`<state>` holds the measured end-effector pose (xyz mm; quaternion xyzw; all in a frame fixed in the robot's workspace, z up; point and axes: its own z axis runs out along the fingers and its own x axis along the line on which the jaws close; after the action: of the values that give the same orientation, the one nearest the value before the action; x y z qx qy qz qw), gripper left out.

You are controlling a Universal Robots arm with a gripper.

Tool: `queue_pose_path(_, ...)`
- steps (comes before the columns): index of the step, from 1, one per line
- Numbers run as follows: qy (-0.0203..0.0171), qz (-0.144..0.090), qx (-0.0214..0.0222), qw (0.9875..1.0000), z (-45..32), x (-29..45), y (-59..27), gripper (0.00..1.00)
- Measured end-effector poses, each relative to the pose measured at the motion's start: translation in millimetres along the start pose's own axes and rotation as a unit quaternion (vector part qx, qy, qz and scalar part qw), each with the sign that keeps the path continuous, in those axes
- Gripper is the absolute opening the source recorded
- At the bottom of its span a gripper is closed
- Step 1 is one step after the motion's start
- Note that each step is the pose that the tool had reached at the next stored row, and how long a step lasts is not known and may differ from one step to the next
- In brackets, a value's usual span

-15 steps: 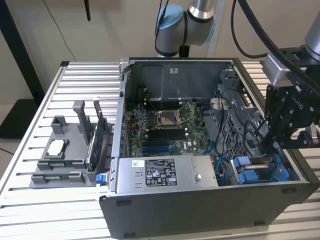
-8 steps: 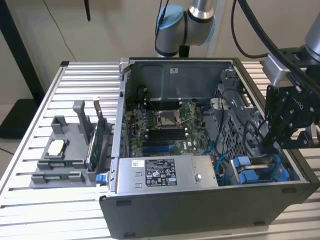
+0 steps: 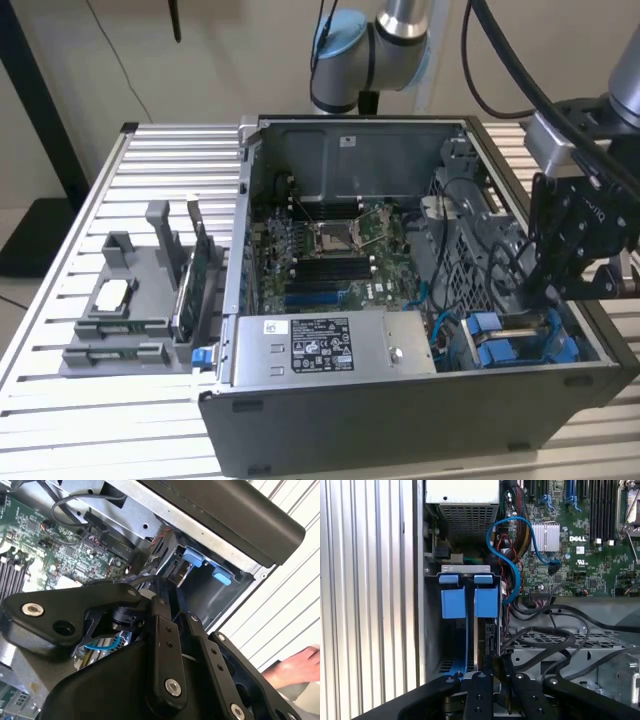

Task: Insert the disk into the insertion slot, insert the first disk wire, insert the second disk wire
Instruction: 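Insert the first disk wire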

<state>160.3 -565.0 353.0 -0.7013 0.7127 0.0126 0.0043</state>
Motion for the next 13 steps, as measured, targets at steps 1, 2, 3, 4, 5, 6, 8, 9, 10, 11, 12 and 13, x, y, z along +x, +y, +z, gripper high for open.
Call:
queue_pose_path(1, 0.0, 0.0, 0.0001, 1.0, 1.4, 0.0, 0.0, 0.19)
queue_pose_path(2, 0.0, 0.0, 0.0002, 1.0, 2.7, 0.1, -0.1, 0.19)
queue_pose_path(3, 0.0, 0.0, 0.0002, 1.0, 3.7, 0.1, -0.4, 0.19)
queue_pose_path(4, 0.0001, 0.0, 0.0002, 1.0, 4.3, 0.1, -0.9, 0.19)
queue_pose_path(5, 0.0002, 0.0, 0.0002, 1.0, 4.8, 0.2, -1.7, 0.19)
queue_pose_path(6, 0.0004, 0.0, 0.0002, 1.0, 5.2, 0.2, -2.4, 0.19)
queue_pose_path(8, 0.0003, 0.0, 0.0002, 1.0, 6.1, 0.1, -3.7, 0.19)
queue_pose_path(9, 0.0004, 0.0, 0.0002, 1.0, 6.4, 0.2, -3.8, 0.19)
queue_pose_path(10, 0.0004, 0.0, 0.0002, 1.0, 6.6, 0.3, -3.8, 0.19)
queue_pose_path(11, 0.0003, 0.0, 0.0002, 1.0, 7.1, 0.4, -3.9, 0.19)
queue_pose_path(12, 0.0004, 0.0, 0.0003, 1.0, 7.5, 0.4, -4.1, 0.19)
queue_pose_path(13, 0.0005, 0.0, 0.0003, 1.0, 7.7, 0.6, -4.1, 0.19)
